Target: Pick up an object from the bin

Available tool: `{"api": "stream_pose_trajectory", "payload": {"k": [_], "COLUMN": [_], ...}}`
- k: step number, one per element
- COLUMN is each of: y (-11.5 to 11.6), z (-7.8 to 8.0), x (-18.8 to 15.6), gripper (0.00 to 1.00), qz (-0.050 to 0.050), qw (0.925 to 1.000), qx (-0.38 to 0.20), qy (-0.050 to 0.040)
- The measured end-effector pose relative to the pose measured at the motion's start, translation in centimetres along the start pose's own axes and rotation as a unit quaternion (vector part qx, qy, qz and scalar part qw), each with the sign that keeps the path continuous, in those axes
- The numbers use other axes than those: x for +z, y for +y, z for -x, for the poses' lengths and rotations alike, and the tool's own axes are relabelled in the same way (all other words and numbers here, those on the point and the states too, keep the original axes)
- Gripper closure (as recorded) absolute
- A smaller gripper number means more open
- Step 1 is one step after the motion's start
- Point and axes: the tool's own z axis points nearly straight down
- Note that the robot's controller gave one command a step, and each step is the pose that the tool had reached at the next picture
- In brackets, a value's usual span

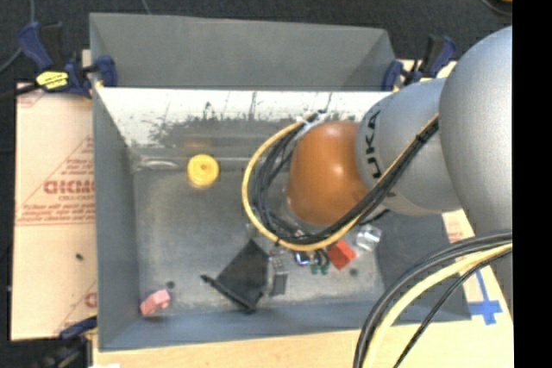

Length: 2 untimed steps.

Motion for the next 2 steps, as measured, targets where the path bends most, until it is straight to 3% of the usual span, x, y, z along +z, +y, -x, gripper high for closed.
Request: {"api": "stream_pose_trajectory", "payload": {"k": [1, 2], "y": [0.5, 3.0], "z": [0.6, -1.5], "x": [0.3, 0.5], "gripper": [0.00, 0.00], "qz": [0.000, 0.000], "qw": [0.9856, 0.9840], "qx": [-0.169, -0.178], "qy": [0.0001, 0.0004]}}
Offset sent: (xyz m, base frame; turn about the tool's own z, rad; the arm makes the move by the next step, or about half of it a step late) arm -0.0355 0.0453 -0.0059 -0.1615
